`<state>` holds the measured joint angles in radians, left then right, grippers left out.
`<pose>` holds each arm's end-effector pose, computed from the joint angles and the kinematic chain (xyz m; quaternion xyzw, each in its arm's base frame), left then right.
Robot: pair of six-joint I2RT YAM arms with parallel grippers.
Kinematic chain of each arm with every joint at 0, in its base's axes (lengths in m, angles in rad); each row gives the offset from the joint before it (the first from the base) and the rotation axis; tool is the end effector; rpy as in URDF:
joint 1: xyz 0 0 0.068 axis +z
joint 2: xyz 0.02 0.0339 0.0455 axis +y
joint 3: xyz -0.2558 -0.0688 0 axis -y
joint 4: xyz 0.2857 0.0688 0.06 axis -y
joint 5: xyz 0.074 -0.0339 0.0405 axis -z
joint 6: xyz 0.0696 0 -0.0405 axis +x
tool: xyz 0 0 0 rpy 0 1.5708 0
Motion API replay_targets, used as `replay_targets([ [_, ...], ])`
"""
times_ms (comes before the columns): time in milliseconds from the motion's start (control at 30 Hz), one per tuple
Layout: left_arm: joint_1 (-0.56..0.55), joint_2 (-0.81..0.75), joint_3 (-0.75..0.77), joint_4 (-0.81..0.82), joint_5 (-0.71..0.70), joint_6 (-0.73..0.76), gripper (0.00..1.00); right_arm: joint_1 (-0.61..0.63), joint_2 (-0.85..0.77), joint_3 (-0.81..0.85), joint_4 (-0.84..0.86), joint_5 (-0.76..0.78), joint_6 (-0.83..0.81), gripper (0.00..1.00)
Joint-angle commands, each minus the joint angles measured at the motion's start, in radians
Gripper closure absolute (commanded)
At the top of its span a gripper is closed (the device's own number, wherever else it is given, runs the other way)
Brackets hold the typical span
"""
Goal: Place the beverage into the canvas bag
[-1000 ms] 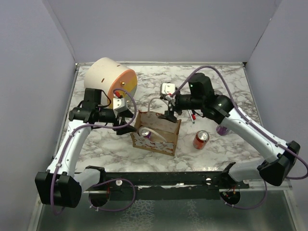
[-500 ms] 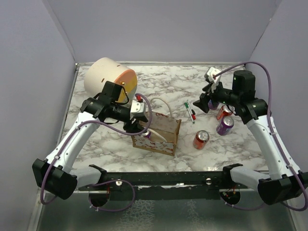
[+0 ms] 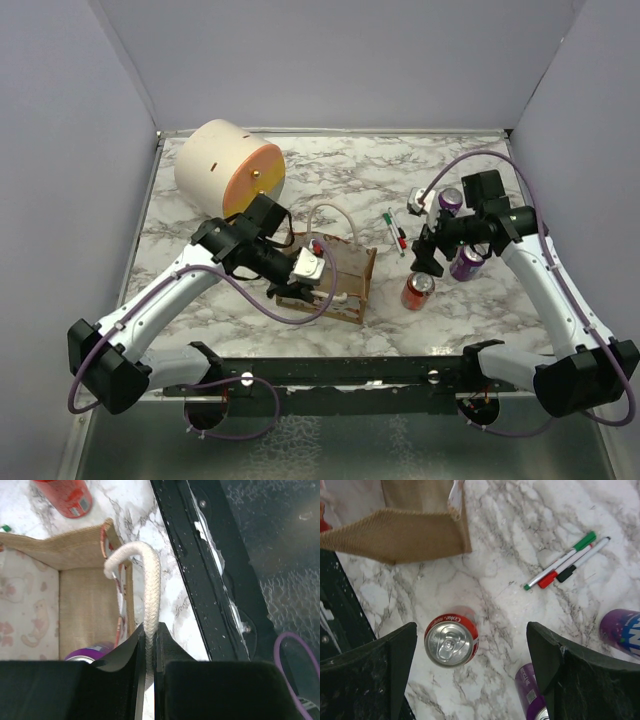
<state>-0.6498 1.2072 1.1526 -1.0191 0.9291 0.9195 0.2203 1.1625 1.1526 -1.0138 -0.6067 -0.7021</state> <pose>0.1834 -0.2094 0.2952 0.6903 0.5353 -0.4007 0.2763 0.2577 0.0984 0.2934 -0.4812 0.7869 0.2178 0.3190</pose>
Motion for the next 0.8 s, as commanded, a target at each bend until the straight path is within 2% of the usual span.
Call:
replay_targets([
  [0, -0.030, -0.032, -0.051, -0.038, -0.073, 0.074, 0.96, -0.002, 0.013, -0.043, -0.163, -0.009, -0.173, 0.09],
  [200, -0.070, -0.032, -0.113, -0.043, -0.108, 0.111, 0.99, -0.002, 0.014, -0.138, -0.151, 0.034, -0.218, 0.09],
  [500, -0.074, -0.049, -0.171, -0.017, -0.107, 0.124, 1.00, -0.002, 0.028, -0.255, -0.009, 0.055, -0.207, 0.10],
  [767, -0.062, -0.071, -0.198, 0.003, -0.113, 0.120, 0.98, -0.002, 0.039, -0.341, 0.119, 0.074, -0.188, 0.28],
])
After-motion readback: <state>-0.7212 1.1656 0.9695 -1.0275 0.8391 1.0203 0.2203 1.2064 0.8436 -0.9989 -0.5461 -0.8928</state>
